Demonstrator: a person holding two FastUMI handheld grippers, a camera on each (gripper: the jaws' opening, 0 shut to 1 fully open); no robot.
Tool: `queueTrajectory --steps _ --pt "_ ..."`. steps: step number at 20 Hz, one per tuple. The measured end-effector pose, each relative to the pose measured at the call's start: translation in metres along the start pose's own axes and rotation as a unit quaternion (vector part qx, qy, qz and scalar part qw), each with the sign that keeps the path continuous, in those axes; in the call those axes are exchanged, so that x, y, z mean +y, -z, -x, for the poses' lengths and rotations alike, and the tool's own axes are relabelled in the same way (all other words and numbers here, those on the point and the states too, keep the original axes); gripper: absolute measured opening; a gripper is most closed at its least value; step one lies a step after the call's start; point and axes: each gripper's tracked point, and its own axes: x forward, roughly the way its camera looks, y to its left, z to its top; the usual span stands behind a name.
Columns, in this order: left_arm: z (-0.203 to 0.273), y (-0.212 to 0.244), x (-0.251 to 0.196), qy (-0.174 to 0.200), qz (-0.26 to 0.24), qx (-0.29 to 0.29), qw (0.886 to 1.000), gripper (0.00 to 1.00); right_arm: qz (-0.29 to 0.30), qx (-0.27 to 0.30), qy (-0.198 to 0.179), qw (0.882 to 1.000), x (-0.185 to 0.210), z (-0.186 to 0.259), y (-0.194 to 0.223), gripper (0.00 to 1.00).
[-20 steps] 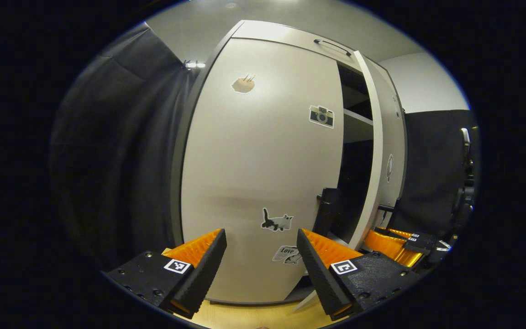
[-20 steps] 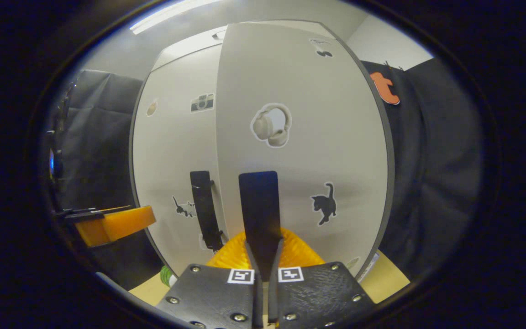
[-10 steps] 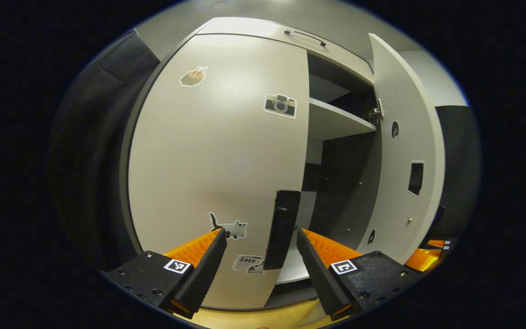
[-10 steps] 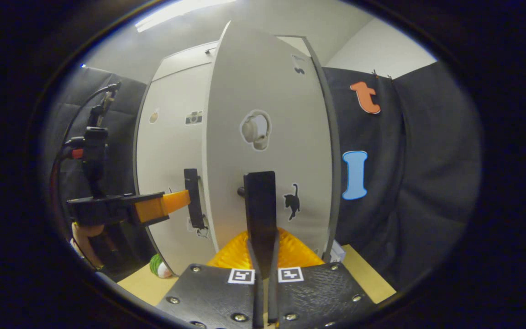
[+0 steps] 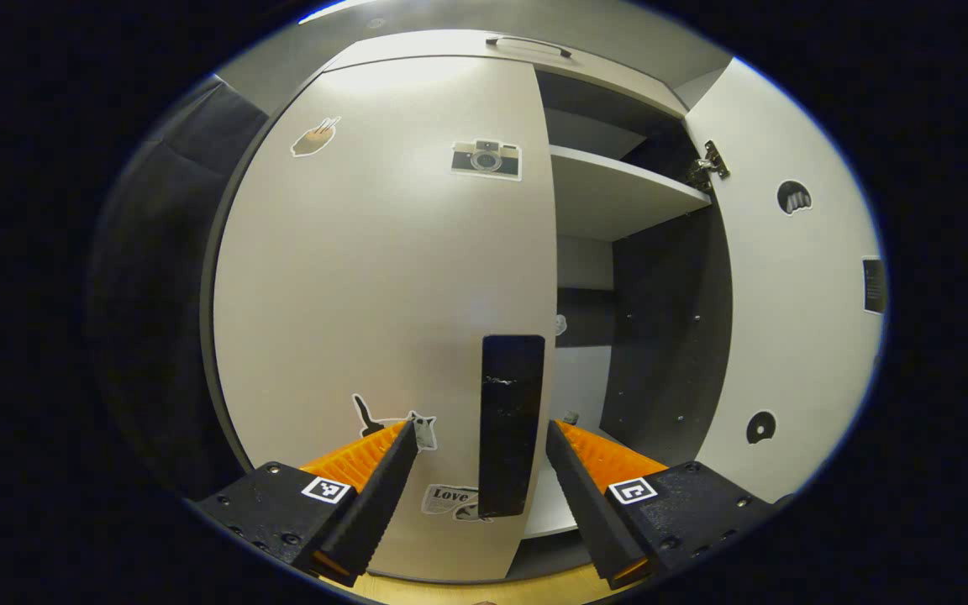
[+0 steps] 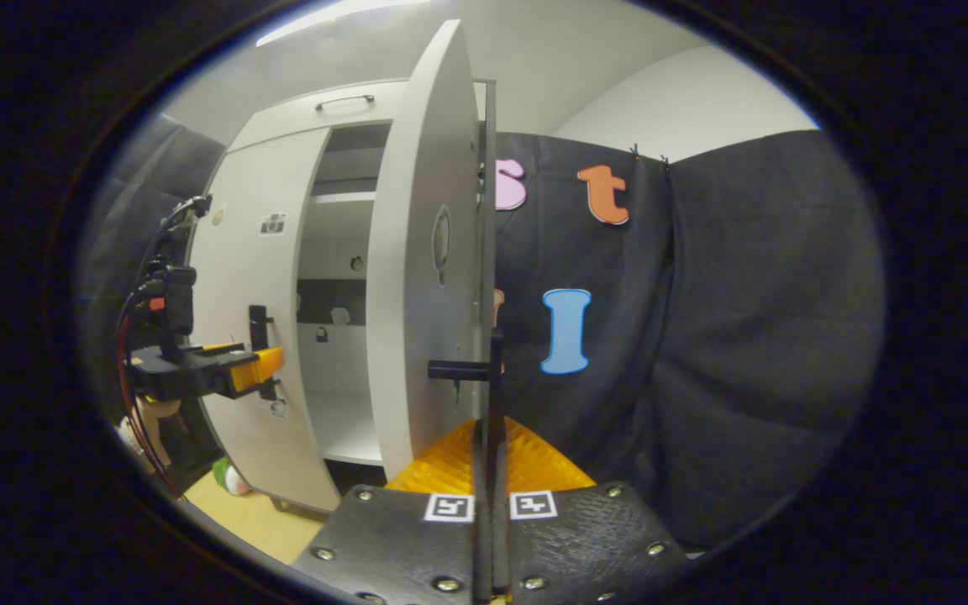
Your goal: Open the right door of the double-door shoe cabinet with the right hand, and open the left door with the left hand.
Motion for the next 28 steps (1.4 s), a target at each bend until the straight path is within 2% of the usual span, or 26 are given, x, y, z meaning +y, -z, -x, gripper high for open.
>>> queueTrajectory --steps 1,2,3,7,8,11,12,13,14,15,17,18,21,28 --pt "-0.001 0.001 0.002 -0.009 0.005 -0.001 1.000 0.96 -0.017 0.004 -0.010 1.000 -0.001 0.001 0.001 0.01" --pt "-0.002 0.002 0.002 -0.010 0.012 -0.004 1.000 0.96 -0.016 0.002 -0.017 1.000 -0.005 0.000 -0.001 0.06" --pt "-0.004 0.001 -0.001 -0.006 0.020 -0.007 1.000 0.96 -0.008 0.003 -0.021 1.000 -0.008 -0.001 -0.001 0.00" --pt "-0.009 0.004 0.004 -0.031 0.018 -0.005 0.999 0.94 -0.011 0.006 -0.035 0.999 -0.012 -0.006 -0.001 0.00" --pt "-0.009 0.003 0.005 -0.035 0.021 -0.007 0.999 0.89 -0.010 0.007 -0.035 0.999 -0.014 -0.006 -0.002 0.01" --pt "-0.005 0.002 0.005 -0.038 0.016 -0.002 0.999 0.93 -0.002 0.003 -0.023 1.000 -0.028 0.003 -0.005 0.01" --pt "-0.008 0.002 -0.002 -0.025 0.012 -0.004 1.000 0.81 0.003 -0.003 -0.016 1.000 -0.035 0.006 -0.010 0.01" --pt "-0.010 0.001 -0.015 0.006 0.010 -0.006 1.000 0.76 0.007 -0.008 -0.012 1.000 -0.039 0.011 -0.015 0.01" --pt "0.002 0.000 -0.015 -0.001 -0.005 -0.008 1.000 0.54 0.011 -0.010 -0.014 1.000 -0.037 0.013 -0.019 0.01" --pt "-0.008 0.003 -0.015 -0.008 -0.019 -0.002 1.000 0.33 0.015 -0.015 -0.010 1.000 -0.037 0.015 -0.022 0.02" --pt "-0.011 0.001 -0.016 -0.002 -0.005 -0.008 1.000 0.31 0.025 -0.020 -0.003 0.999 -0.038 0.018 -0.026 0.02" --pt "-0.006 0.003 -0.016 0.002 0.003 0.000 1.000 0.27 0.028 -0.020 0.000 0.999 -0.039 0.022 -0.025 0.02" --pt "-0.005 0.002 -0.015 0.013 -0.004 0.000 1.000 0.20 0.021 -0.017 0.006 1.000 -0.045 0.035 -0.021 0.02" --pt "0.030 0.003 -0.010 0.046 0.010 0.011 0.999 0.18 0.011 -0.016 0.014 1.000 -0.038 0.044 -0.023 0.02"
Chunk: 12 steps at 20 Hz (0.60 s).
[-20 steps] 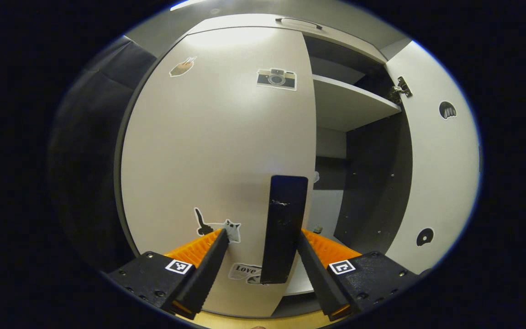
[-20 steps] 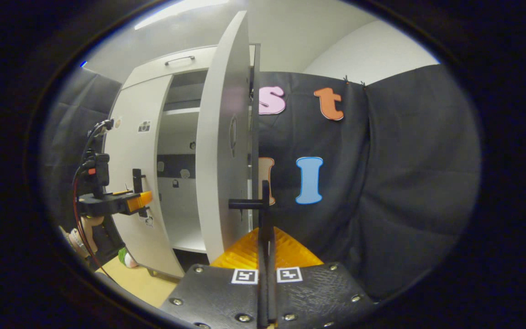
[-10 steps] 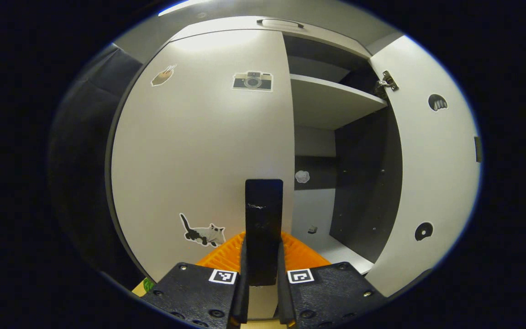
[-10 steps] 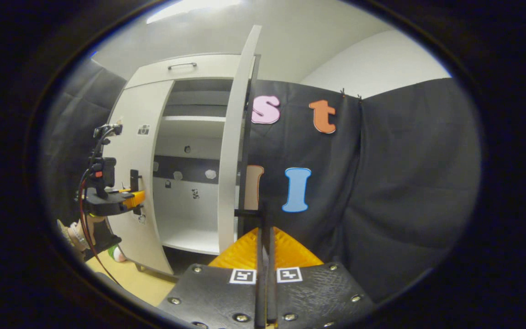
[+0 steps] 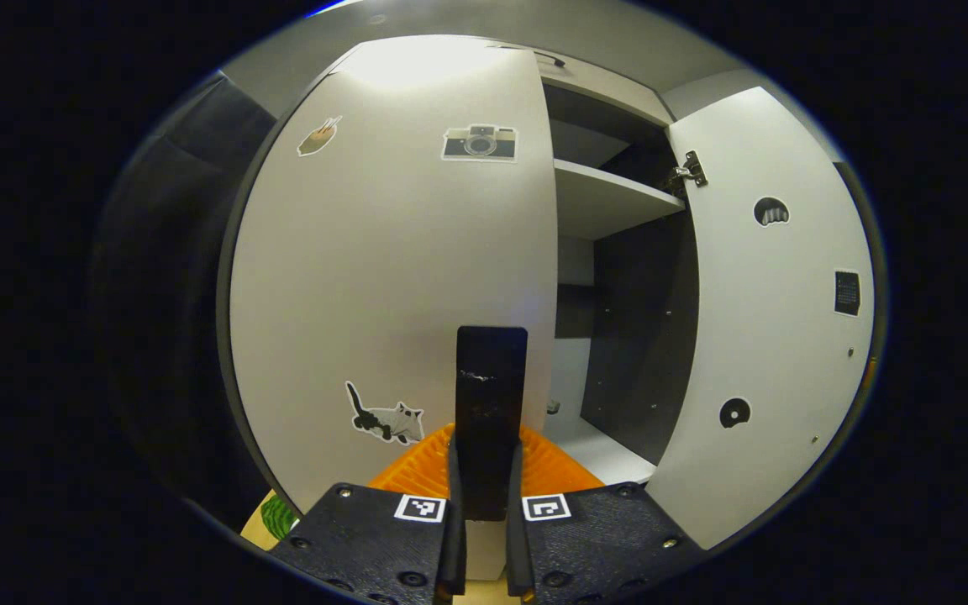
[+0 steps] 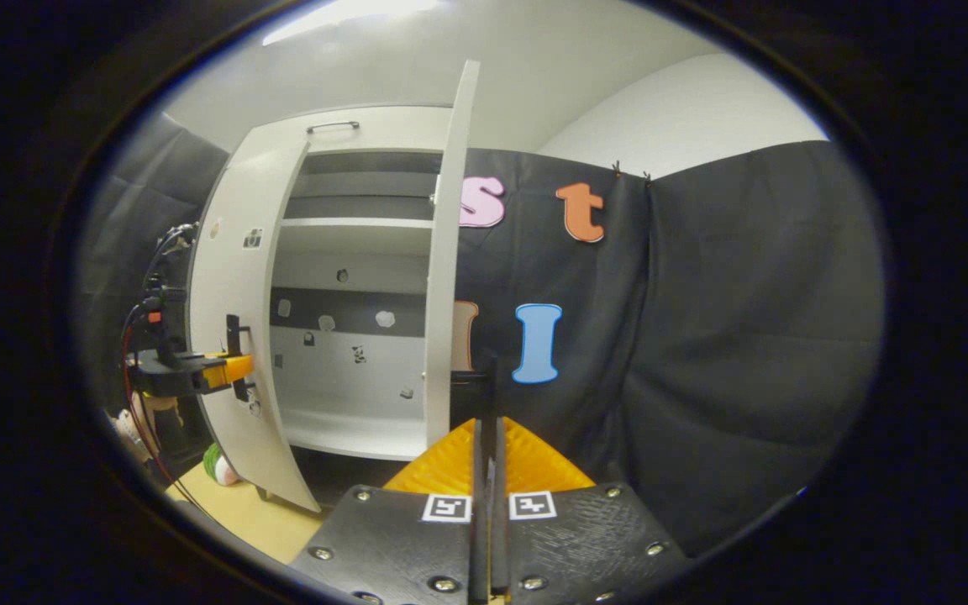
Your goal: Open the right door of the double-door shoe cabinet with the right hand, and open the left door with the left hand.
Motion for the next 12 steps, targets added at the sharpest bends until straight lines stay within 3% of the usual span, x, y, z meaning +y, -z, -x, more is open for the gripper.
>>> queueTrajectory --steps 7,12 --pt "0.048 -0.001 0.012 0.025 0.002 0.007 1.000 0.19 -0.004 0.002 -0.017 1.000 0.034 0.011 -0.002 0.02" --pt "0.070 -0.005 0.021 0.023 0.013 0.014 1.000 0.19 -0.007 0.005 -0.049 0.999 0.070 0.020 -0.001 0.02"
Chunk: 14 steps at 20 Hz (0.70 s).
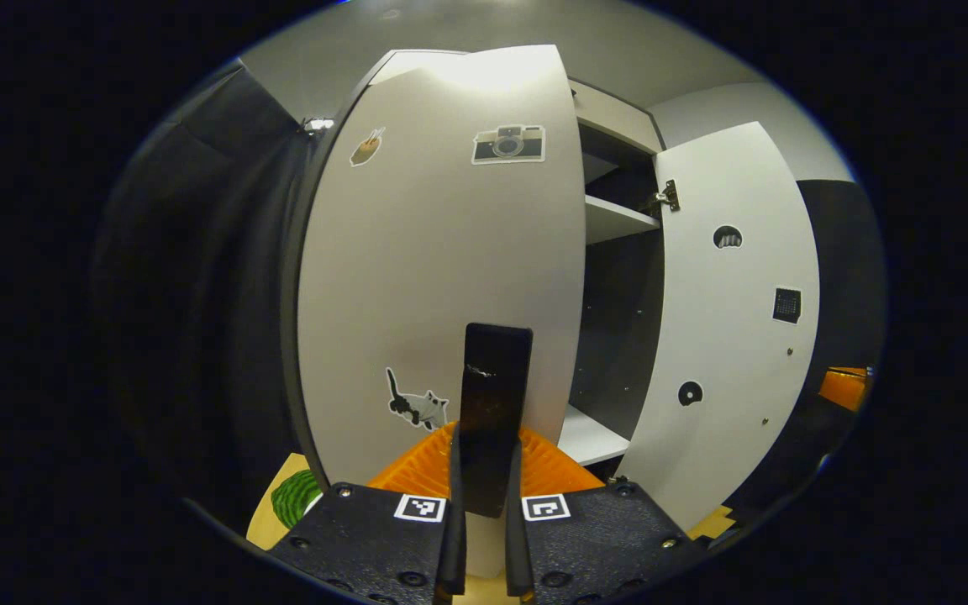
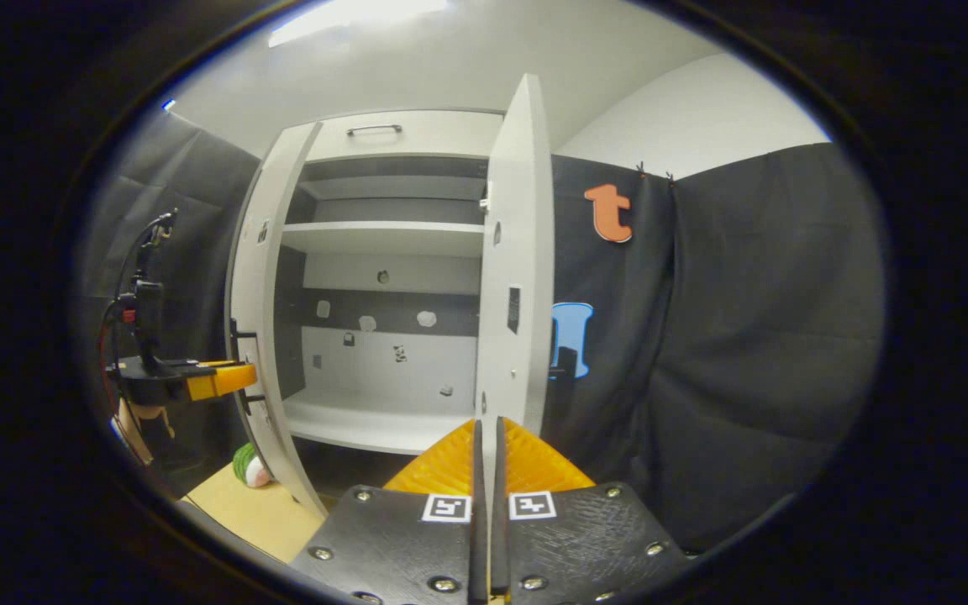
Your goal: Open the right door of the double-door shoe cabinet with the right hand, and open the left door with the left hand.
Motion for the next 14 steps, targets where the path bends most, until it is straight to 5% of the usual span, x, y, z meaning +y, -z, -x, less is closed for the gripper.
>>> queueTrajectory --steps 14 --pt "0.067 -0.005 0.066 -0.096 -0.009 -0.003 0.995 0.13 -0.008 0.013 -0.117 0.993 0.102 -0.016 0.013 0.02"
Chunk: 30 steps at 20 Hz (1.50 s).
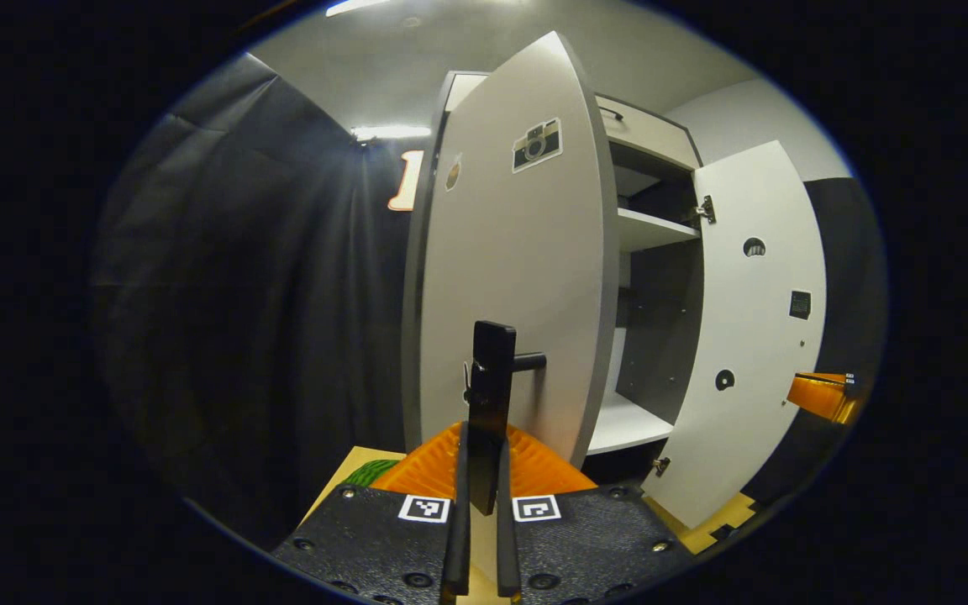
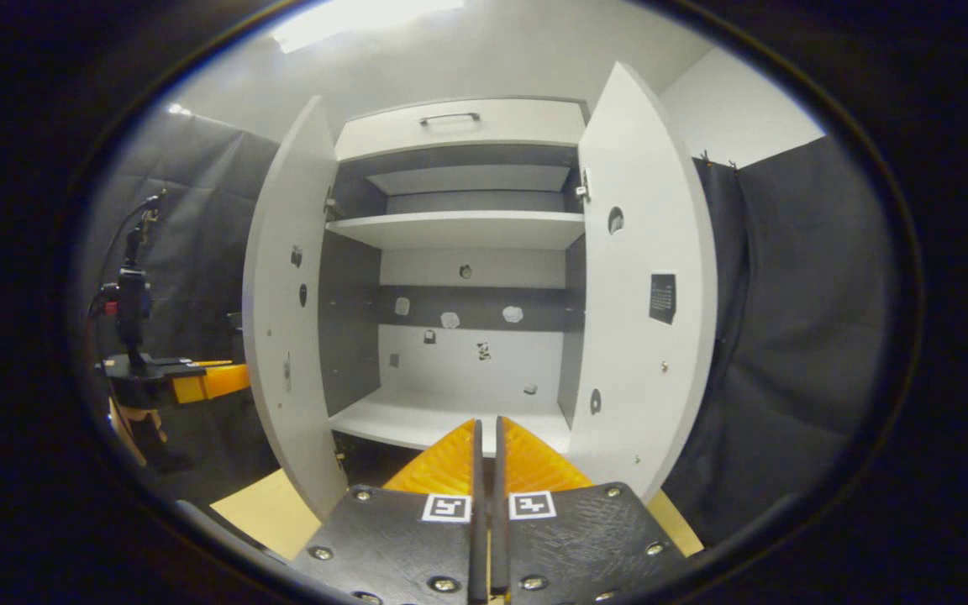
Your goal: Open the right door of the double-door shoe cabinet with the right hand, and open the left door with the left hand.
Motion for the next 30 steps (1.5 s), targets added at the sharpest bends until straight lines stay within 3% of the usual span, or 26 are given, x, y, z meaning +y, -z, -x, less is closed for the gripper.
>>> queueTrajectory --steps 12,16,17,19,20,22,23,24,26,29,30 --pt "0.017 0.001 0.038 -0.035 -0.025 -0.011 0.999 0.03 -0.004 0.005 -0.066 0.998 0.042 -0.032 0.001 0.02" --pt "0.025 -0.003 0.070 -0.078 -0.013 -0.010 0.997 0.10 -0.007 0.012 -0.081 0.997 0.051 -0.039 0.006 0.02" --pt "0.025 -0.003 0.080 -0.089 -0.013 -0.010 0.996 0.03 -0.007 0.014 -0.085 0.996 0.053 -0.040 0.007 0.02" --pt "0.024 -0.005 0.083 -0.086 -0.001 -0.013 0.996 0.07 -0.005 0.018 -0.091 0.996 0.055 -0.043 0.011 0.02" --pt "0.026 -0.007 0.079 -0.082 0.006 -0.015 0.996 0.02 -0.004 0.019 -0.092 0.996 0.055 -0.045 0.011 0.02" --pt "0.025 -0.002 0.083 -0.086 -0.003 -0.015 0.996 0.10 -0.001 0.017 -0.087 0.996 0.054 -0.049 0.009 0.02" --pt "0.025 -0.002 0.084 -0.092 -0.012 -0.014 0.996 0.03 0.002 0.016 -0.081 0.997 0.049 -0.051 0.007 0.02" --pt "0.026 -0.002 0.084 -0.096 -0.021 -0.012 0.995 0.10 0.004 0.015 -0.073 0.997 0.043 -0.053 0.006 0.02" --pt "0.026 -0.003 0.084 -0.097 -0.026 -0.012 0.995 0.04 0.006 0.010 -0.055 0.998 0.034 -0.056 0.003 0.02" --pt "0.026 -0.004 0.083 -0.101 -0.014 -0.012 0.995 0.04 0.012 0.000 -0.032 0.999 0.021 -0.058 -0.002 0.03" --pt "0.027 -0.004 0.082 -0.101 -0.009 -0.012 0.995 0.03 0.014 -0.002 -0.028 1.000 0.020 -0.060 -0.002 0.09"
